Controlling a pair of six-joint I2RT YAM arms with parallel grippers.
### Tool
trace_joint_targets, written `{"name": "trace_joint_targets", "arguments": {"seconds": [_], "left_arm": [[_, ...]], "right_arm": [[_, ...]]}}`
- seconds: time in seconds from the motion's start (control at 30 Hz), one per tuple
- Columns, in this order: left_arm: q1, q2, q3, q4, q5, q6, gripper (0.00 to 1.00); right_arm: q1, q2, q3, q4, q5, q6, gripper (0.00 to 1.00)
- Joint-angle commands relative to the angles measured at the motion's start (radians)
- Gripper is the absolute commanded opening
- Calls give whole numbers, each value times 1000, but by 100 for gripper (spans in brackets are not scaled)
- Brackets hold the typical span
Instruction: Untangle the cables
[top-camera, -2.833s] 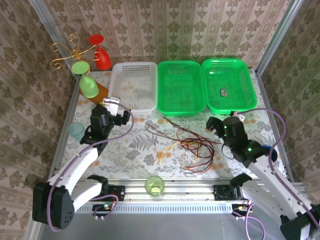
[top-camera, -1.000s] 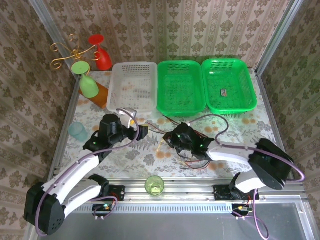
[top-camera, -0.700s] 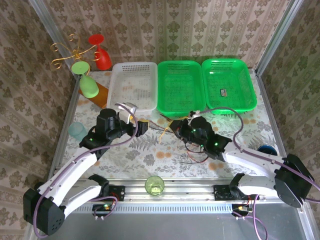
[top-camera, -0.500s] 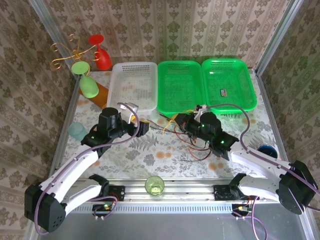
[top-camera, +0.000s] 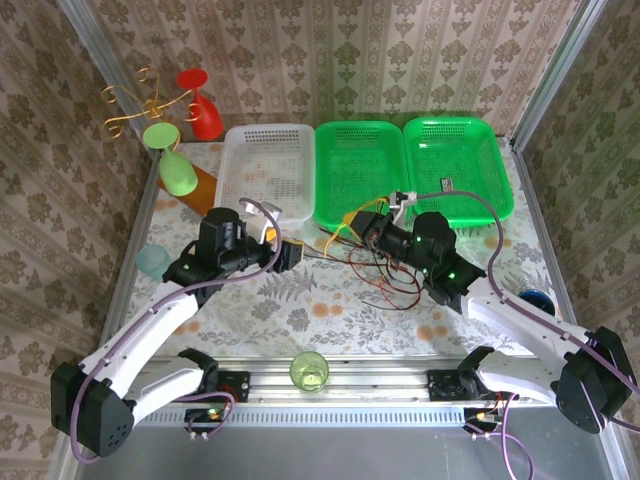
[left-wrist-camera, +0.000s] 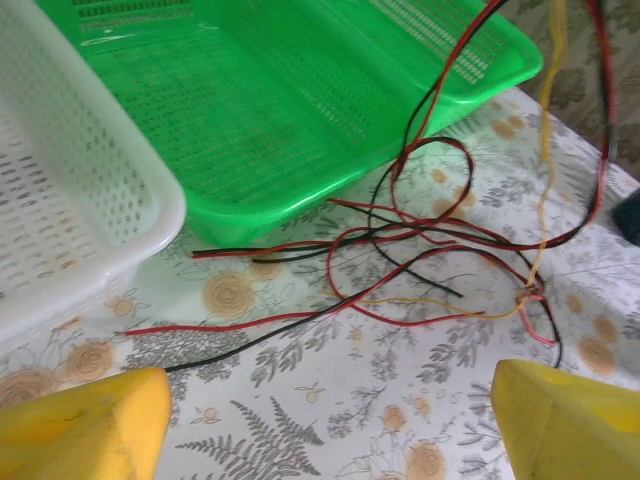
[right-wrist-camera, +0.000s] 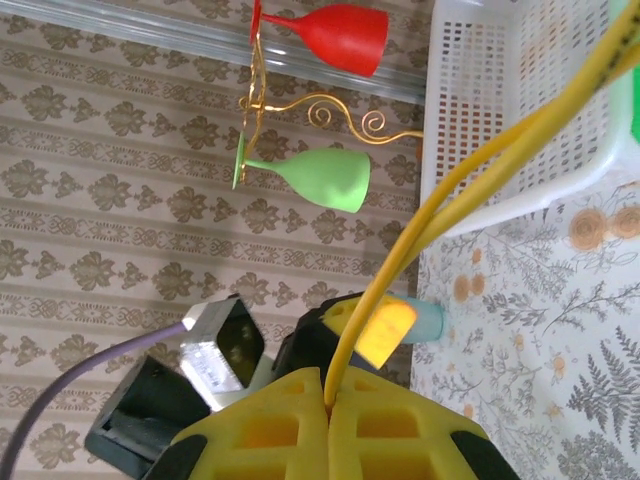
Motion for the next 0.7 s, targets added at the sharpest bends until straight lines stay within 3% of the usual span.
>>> {"name": "trace_joint_targets", "arguments": {"seconds": [0.0, 0.13, 0.53, 0.6, 0.67], "left_arm": [[-1, -2, 34, -35, 110, -9, 83], [-19, 0, 9, 45, 191, -47, 82], [-139, 209, 136, 98, 194, -9, 81], [-148, 240, 157, 103, 204, -7, 65], [-158, 268, 177, 105, 215, -4, 40]], "right_arm": [[-15, 29, -4, 44, -51, -25, 0], [-15, 80, -12, 91, -85, -8, 0], [-15, 103, -21, 101, -124, -11, 0], [-14, 98, -24, 99, -122, -13, 0], [-15, 95, -29, 99, -119, -15, 0]]}}
